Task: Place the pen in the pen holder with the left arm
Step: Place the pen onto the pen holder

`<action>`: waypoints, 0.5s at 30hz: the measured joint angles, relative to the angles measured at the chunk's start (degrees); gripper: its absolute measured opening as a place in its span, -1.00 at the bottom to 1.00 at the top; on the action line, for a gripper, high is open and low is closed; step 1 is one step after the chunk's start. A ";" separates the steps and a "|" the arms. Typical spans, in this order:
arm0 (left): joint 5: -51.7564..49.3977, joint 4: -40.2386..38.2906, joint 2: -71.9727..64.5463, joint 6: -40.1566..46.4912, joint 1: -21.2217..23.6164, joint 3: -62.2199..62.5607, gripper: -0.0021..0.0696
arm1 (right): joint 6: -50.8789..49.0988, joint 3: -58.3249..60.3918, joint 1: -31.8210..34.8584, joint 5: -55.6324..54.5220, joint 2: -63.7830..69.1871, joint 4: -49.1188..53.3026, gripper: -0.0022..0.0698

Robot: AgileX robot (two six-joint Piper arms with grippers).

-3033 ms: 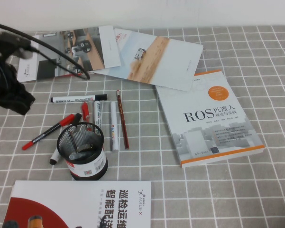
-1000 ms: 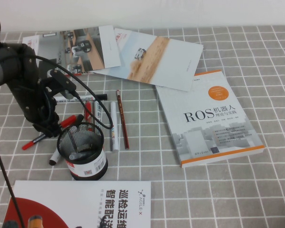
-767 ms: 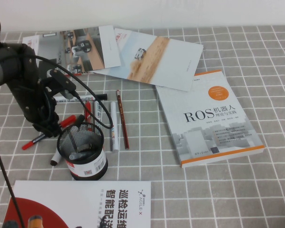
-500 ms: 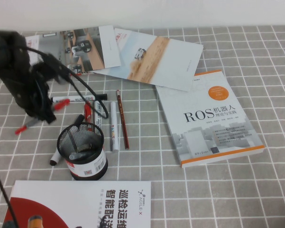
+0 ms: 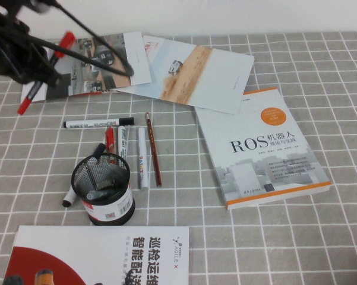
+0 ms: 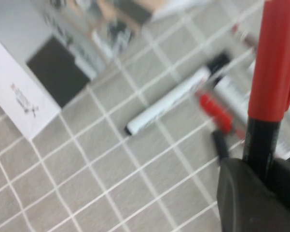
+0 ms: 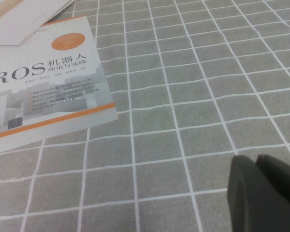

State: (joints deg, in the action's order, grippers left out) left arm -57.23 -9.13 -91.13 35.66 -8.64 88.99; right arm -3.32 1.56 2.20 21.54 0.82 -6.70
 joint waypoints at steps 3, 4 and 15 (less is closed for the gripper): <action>-0.23 -1.50 2.71 -1.47 0.00 0.00 -0.77 | 0.00 0.00 0.00 0.00 0.00 0.00 -0.98; -0.37 -1.77 3.36 -1.89 0.00 0.00 -0.77 | 0.00 0.00 0.00 0.00 0.00 0.00 -0.98; 1.02 -6.85 10.20 -2.44 -0.25 -6.21 -0.77 | 0.00 0.00 0.00 0.00 0.00 0.00 -0.98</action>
State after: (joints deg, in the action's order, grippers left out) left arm -56.21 -15.98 -80.93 33.22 -8.90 82.79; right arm -3.32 1.56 2.20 21.54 0.82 -6.70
